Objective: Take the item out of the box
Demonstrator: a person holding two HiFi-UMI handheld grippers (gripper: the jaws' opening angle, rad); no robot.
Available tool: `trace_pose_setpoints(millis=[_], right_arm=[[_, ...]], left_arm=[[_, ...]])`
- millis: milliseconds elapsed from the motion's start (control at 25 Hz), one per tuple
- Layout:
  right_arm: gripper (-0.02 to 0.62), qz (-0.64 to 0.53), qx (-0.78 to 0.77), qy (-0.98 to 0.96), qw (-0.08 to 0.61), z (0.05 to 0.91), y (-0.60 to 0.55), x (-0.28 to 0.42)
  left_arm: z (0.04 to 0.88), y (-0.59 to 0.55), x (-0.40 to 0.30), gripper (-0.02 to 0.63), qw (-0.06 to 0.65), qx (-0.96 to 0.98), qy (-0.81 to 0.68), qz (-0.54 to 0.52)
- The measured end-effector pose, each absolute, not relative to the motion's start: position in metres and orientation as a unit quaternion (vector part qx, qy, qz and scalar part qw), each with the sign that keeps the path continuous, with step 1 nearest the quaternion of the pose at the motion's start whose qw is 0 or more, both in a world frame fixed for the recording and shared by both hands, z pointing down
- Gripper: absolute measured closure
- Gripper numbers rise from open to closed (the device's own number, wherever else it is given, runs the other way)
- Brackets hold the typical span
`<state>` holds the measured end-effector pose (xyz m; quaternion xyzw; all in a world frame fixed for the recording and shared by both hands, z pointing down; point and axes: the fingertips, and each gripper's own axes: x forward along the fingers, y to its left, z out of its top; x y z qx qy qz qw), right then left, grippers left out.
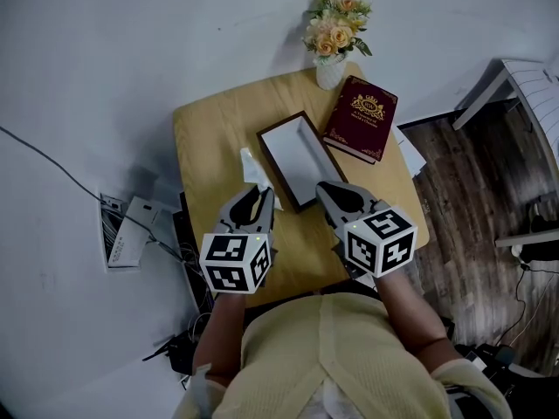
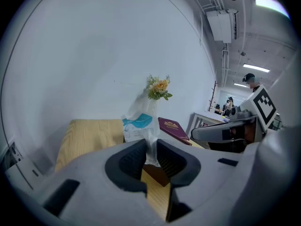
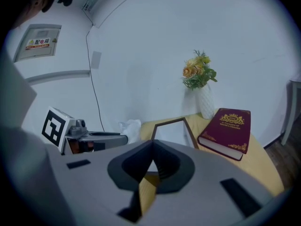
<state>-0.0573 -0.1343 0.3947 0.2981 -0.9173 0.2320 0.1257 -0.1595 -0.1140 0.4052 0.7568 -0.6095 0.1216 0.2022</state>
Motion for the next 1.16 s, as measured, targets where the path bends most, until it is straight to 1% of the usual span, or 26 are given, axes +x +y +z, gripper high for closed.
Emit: trace_pose_setpoints(millis=[160, 1160], right_arm=[[0.566, 0.231, 0.3, -0.916, 0.133, 0.3978, -0.1344, -0.0559], [0.566, 0.232, 0.307, -0.914, 0.127, 0.3959, -0.1385, -0.0513]], left_arm=[[0.4086, -0.114, -0.1591, 0.523, 0.204, 0.755, -0.61, 0.128], [0.4111, -0.1153, -0.1508, 0.523, 0.203, 0.765, -0.594, 0.143]])
